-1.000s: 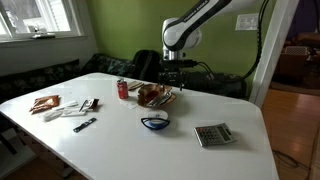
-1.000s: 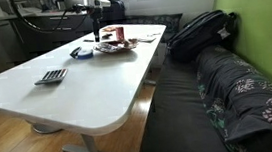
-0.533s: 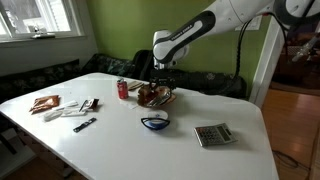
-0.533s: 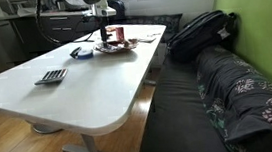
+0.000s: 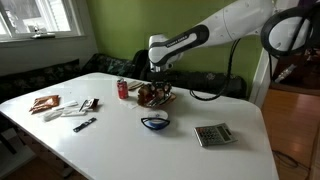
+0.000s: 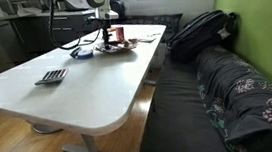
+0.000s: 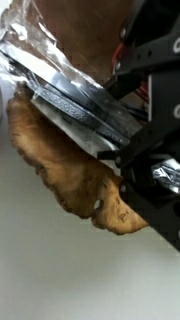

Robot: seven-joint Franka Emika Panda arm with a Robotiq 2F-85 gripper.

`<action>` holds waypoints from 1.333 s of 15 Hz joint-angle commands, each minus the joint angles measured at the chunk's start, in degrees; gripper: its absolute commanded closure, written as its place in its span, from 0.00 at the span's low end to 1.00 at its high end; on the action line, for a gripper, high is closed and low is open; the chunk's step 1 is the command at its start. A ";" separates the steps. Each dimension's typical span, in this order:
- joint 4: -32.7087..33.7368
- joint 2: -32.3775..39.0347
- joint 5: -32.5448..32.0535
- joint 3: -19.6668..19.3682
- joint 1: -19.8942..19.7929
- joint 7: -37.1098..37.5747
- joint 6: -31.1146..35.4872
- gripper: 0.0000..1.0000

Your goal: Pick up the black cutlery in the clear plastic from the brown bowl and place them on the bottom right side of the table

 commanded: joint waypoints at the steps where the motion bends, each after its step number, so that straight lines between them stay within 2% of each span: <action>1: 6.73 3.89 0.37 -0.25 0.35 0.80 -3.36 0.76; 4: 8.45 4.53 0.26 -0.21 0.58 0.90 -4.40 0.98; 5: 7.59 3.69 -0.15 -0.11 0.63 0.87 -4.01 1.00; 10: 5.93 -1.10 -1.37 -1.08 1.89 1.36 -1.68 0.99; 13: 3.70 -5.71 -3.22 -3.62 2.98 5.42 -4.16 0.99; 15: 1.02 -8.76 -2.75 -2.33 2.08 -0.01 -7.05 0.99; 17: -3.68 -12.59 -4.05 -2.95 2.47 -3.45 -11.28 0.99; 20: -11.44 -17.66 -5.29 -2.80 2.83 -9.01 -13.28 0.99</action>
